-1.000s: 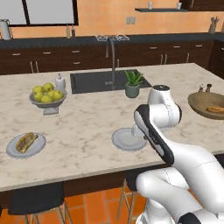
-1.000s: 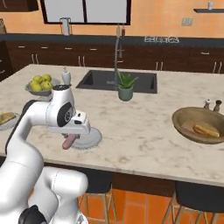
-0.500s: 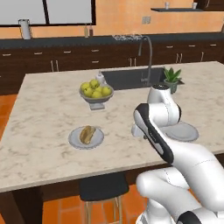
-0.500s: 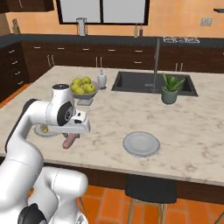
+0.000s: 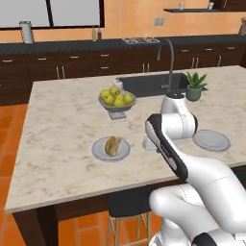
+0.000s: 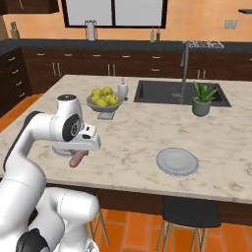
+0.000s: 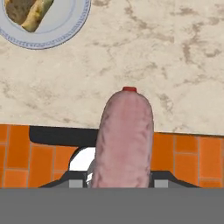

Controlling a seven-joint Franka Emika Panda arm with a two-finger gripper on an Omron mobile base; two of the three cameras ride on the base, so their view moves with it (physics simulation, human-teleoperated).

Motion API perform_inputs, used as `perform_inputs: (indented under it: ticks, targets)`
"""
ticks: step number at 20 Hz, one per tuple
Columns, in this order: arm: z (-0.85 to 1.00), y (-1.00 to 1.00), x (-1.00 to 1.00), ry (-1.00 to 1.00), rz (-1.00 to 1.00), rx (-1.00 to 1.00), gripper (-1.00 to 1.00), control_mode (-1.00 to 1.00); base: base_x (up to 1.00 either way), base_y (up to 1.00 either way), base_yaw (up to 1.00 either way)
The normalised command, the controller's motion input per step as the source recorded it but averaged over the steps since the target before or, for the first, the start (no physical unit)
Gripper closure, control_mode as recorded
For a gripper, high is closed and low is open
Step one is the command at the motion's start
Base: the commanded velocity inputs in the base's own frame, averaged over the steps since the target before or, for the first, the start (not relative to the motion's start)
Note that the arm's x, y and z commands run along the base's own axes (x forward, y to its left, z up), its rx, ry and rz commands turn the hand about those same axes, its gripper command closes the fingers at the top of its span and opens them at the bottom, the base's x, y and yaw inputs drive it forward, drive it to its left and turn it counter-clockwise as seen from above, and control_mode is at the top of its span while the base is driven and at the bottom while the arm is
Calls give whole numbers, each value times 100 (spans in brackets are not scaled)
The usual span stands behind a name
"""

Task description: Place one bun and one sausage from the bowl on each plate.

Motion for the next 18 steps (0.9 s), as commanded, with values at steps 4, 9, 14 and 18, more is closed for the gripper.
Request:
perform_inputs:
  ticks: [4,9,14,18]
  targets:
    - [0,0,0,0,0,0,100,100,-27,85,-1]
    - [0,0,0,0,0,0,100,100,2,86,0]
    - [0,0,0,0,0,0,100,100,35,63,0]
    - [0,2,38,1,0,0,100,-100,7,4,0]
